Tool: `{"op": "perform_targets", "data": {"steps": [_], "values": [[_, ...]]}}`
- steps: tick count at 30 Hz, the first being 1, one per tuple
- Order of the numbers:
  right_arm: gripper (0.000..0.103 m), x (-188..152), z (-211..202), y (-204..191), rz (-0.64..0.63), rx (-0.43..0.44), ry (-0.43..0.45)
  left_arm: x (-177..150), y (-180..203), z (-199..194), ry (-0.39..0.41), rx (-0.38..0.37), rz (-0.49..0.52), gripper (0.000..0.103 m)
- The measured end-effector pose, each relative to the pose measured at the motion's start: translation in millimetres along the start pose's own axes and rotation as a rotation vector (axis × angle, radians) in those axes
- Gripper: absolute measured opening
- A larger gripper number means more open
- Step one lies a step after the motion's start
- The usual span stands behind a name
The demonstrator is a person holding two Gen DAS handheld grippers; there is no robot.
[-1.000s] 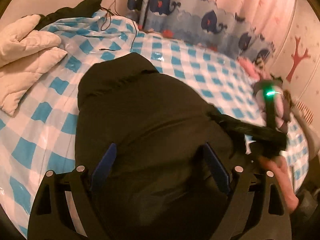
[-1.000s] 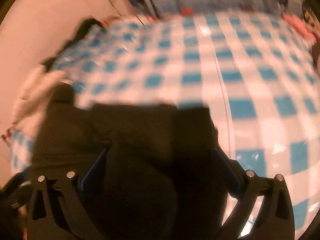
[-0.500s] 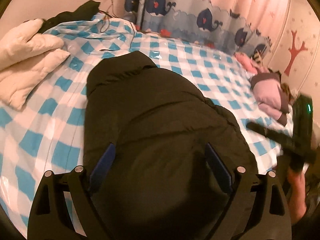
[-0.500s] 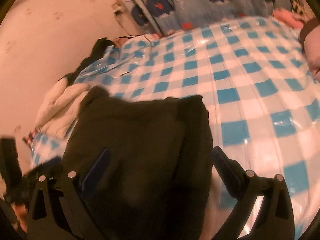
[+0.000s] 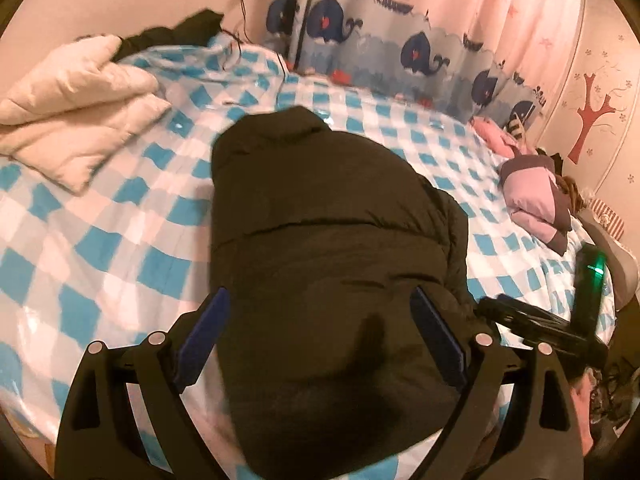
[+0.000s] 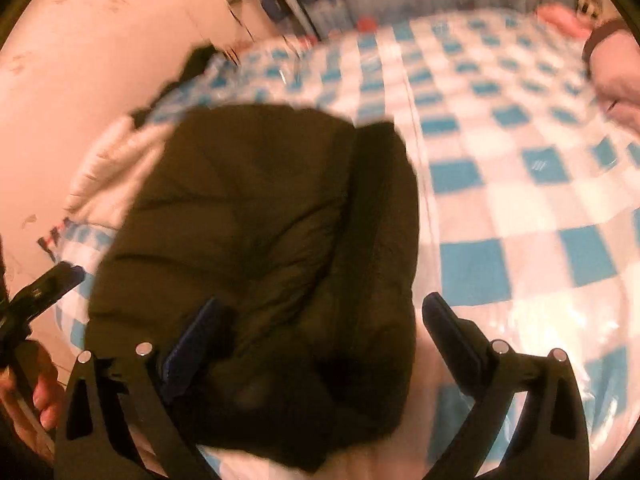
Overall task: Fold large clothes
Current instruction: 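Press and smooth the folded jacket with both grippers, then release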
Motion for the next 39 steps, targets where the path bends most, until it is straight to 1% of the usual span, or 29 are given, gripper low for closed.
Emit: {"op": "perform_targets", "data": {"steps": [1,2,3,5,7,9,10,12,14,15,16,17,19,21,23,26,27,28,29,30,31,32,33,35,37,39], "values": [[0.097,-5.8,-5.0,-3.2,-0.017,-0.014,0.009,-4.7,-4.0,-2.3,-0.003,0.000,-0.012,0.088],[0.097,-12.0,-1.4,-3.4,-0.027,-0.032,-0.015,-7.7,-5.9,-0.5,-0.015,0.000,-0.018,0.088],[0.097,-18.8,6.8,-1.4,-0.031,-0.047,-0.053,-13.4,-8.4,5.4,-0.043,0.009,-0.023,0.088],[0.097,-34.8,32.0,11.1,0.013,-0.065,-0.154,-24.7,-11.1,19.0,-0.103,0.034,-0.029,0.088],[0.097,-32.3,38.2,12.0,0.014,-0.080,-0.181,-35.6,-13.2,31.9,-0.148,0.020,-0.040,0.088],[0.097,-32.7,38.1,11.8,0.025,-0.080,-0.194,-40.2,-16.8,35.1,-0.162,0.022,-0.048,0.088],[0.097,-33.5,35.4,12.1,0.033,-0.082,-0.191,-40.9,-18.1,32.6,-0.167,0.014,-0.052,0.088],[0.097,-32.6,24.9,14.4,0.048,-0.074,-0.167,-40.2,-18.5,23.8,-0.149,0.015,-0.042,0.088],[0.097,-28.9,6.7,10.1,0.044,-0.063,-0.111,-37.1,-17.8,11.3,-0.116,0.029,-0.009,0.088],[0.097,-22.9,-4.8,5.0,0.035,-0.033,-0.061,-36.3,-17.9,5.9,-0.102,0.029,-0.003,0.088],[0.097,-18.8,-11.4,2.0,0.027,-0.016,-0.031,-35.3,-18.8,0.6,-0.090,0.029,-0.001,0.088],[0.097,-10.9,-19.8,-3.5,0.015,-0.005,0.011,-34.5,-19.2,-3.7,-0.084,0.030,-0.002,0.088],[0.097,7.3,-25.9,-13.0,-0.003,0.014,0.058,-29.2,-20.8,-10.3,-0.063,0.024,-0.007,0.088],[0.097,28.8,-20.1,-24.1,-0.028,0.021,0.058,-18.3,-21.8,-15.5,-0.028,0.036,-0.006,0.088],[0.097,59.3,-4.4,-38.5,-0.067,0.039,0.060,-5.7,-22.6,-16.1,-0.005,0.042,-0.014,0.088],[0.097,91.5,26.4,-40.6,-0.065,0.017,0.046,7.9,-21.2,-2.6,-0.013,0.038,-0.021,0.088],[0.097,93.7,37.1,-33.0,-0.053,0.009,0.032,9.7,-19.2,5.5,-0.024,0.041,-0.015,0.088],[0.097,96.7,56.1,-25.7,-0.027,-0.012,0.006,9.5,-16.3,14.8,-0.041,0.044,-0.003,0.088],[0.097,94.6,77.9,-14.5,0.002,-0.042,-0.035,8.4,-13.8,22.3,-0.058,0.046,0.008,0.088],[0.097,90.1,94.7,-3.5,0.025,-0.049,-0.071,4.9,-10.3,34.0,-0.086,0.050,0.027,0.088],[0.097,80.5,114.6,10.2,0.075,-0.008,-0.118,1.0,-7.8,43.4,-0.102,0.044,0.035,0.088],[0.097,73.4,125.5,23.0,0.129,0.025,-0.140,-1.8,-6.5,47.9,-0.107,0.035,0.030,0.088],[0.097,71.9,126.3,30.7,0.152,0.034,-0.140,-3.9,-6.3,53.5,-0.123,0.025,0.018,0.089],[0.097,71.8,121.0,31.8,0.145,0.025,-0.148,-5.8,-6.8,55.9,-0.135,0.030,0.010,0.089],[0.097,70.1,104.9,26.5,0.120,0.008,-0.146,-6.3,-7.1,50.8,-0.133,0.043,0.010,0.089],[0.097,63.9,72.0,14.2,0.083,0.026,-0.094,-7.1,-6.3,41.0,-0.119,0.054,0.021,0.089]]}}
Point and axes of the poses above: each gripper's, at about its wrist camera, not at the fingertips, and z roughly the way its jaws point, y to its right, x to its top, the point moved 3 cm from there along z, roughly the way its jaws point, and after that the axes turned 9 degrees about x, right-handed, at the moved point
